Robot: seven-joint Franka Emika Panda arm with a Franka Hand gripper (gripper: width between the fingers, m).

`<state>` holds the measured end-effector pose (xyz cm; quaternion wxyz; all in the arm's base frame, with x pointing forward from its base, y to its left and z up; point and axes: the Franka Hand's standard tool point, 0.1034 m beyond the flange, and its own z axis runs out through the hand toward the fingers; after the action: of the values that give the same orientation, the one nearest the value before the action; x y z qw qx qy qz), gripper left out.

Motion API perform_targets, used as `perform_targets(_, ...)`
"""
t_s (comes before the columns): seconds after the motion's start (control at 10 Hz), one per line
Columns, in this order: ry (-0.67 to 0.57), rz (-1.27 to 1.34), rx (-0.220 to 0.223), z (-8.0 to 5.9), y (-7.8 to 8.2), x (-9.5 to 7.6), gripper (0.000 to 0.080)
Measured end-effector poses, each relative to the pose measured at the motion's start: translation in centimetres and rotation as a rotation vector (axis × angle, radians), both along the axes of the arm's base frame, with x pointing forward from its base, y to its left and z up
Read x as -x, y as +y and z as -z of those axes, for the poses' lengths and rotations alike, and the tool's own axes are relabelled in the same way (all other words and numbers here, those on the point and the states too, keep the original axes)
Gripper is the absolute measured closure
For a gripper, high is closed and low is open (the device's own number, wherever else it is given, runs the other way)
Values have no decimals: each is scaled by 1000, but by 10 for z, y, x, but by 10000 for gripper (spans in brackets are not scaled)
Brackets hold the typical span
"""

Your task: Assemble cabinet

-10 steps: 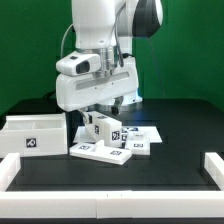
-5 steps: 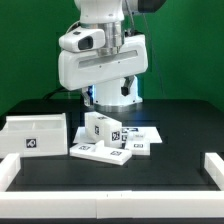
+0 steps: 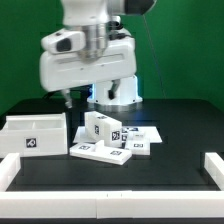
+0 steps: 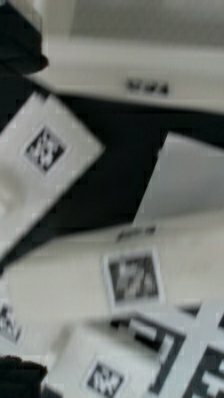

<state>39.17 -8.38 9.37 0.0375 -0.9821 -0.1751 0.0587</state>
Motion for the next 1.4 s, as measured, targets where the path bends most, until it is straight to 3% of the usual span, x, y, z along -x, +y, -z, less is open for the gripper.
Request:
perform_targets(0.2, 1, -25, -1, 0, 10, 0, 2)
perform_targets(0.4, 2, -21, 0, 2, 8, 0, 2)
perform_targets(0.6, -15, 128, -13, 14, -21, -7, 2)
perform_targets(0.7, -11, 56, -30, 16, -40, -14, 2)
perform_targets(1.1, -6, 81, -26, 20, -42, -14, 2)
perform_targets(1.4, -4, 134, -9, 43, -61, -12, 2)
